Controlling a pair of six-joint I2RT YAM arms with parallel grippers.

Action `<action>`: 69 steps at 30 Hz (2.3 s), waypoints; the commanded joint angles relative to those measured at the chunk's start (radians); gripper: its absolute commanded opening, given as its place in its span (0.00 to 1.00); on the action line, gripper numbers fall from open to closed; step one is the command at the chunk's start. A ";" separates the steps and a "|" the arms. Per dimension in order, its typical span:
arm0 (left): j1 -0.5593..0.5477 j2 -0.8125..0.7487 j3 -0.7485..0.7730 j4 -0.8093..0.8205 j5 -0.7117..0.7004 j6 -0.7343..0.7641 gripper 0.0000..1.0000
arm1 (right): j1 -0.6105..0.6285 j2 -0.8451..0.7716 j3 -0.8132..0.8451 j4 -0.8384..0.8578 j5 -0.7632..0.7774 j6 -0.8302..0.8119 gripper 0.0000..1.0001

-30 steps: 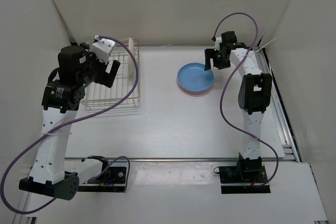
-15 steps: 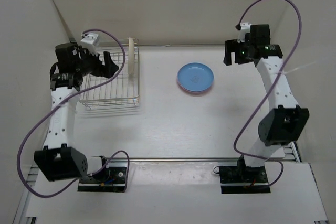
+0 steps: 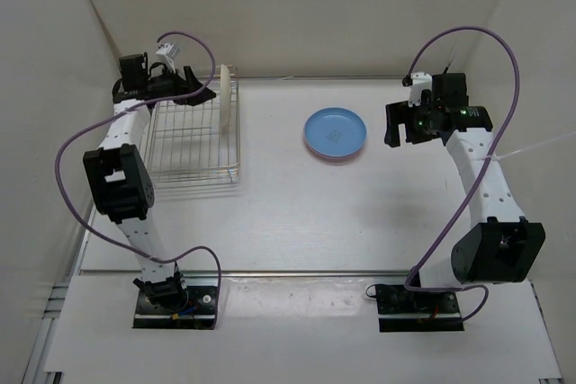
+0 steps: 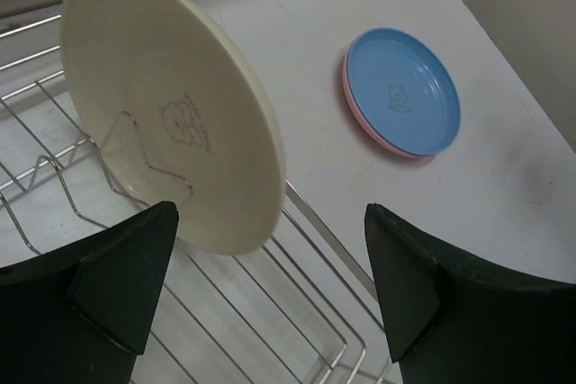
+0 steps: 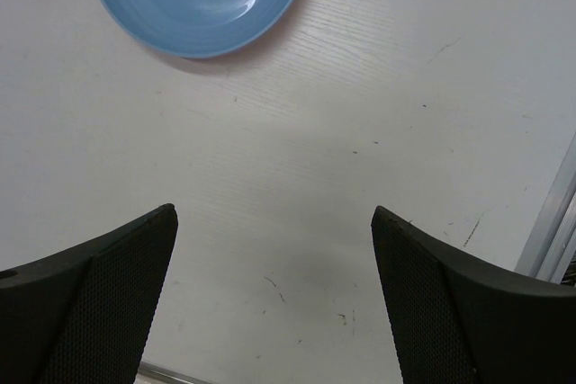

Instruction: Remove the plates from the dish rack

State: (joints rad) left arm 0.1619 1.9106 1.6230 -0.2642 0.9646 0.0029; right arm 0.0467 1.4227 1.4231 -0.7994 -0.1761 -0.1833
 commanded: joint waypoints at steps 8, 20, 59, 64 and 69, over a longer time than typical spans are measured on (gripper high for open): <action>-0.027 0.203 0.279 -0.038 0.143 -0.058 0.90 | -0.002 -0.021 0.002 -0.001 0.012 -0.005 0.91; -0.056 0.243 0.284 -0.029 0.152 -0.086 0.73 | -0.002 -0.021 -0.029 0.008 0.013 -0.005 0.91; 0.027 -0.031 0.314 -0.119 0.152 -0.095 0.11 | -0.011 -0.059 -0.058 0.017 -0.016 0.004 0.91; -0.014 -0.168 0.415 -0.408 0.174 0.131 0.11 | -0.011 -0.068 -0.046 0.017 -0.037 0.022 0.91; -0.250 -0.335 0.370 -0.739 -0.134 0.463 0.11 | -0.011 -0.068 0.025 -0.012 -0.069 0.031 0.91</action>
State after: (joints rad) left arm 0.0834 1.7020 2.0331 -0.7277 0.9848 0.1955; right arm 0.0395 1.3838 1.3819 -0.8150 -0.2016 -0.1646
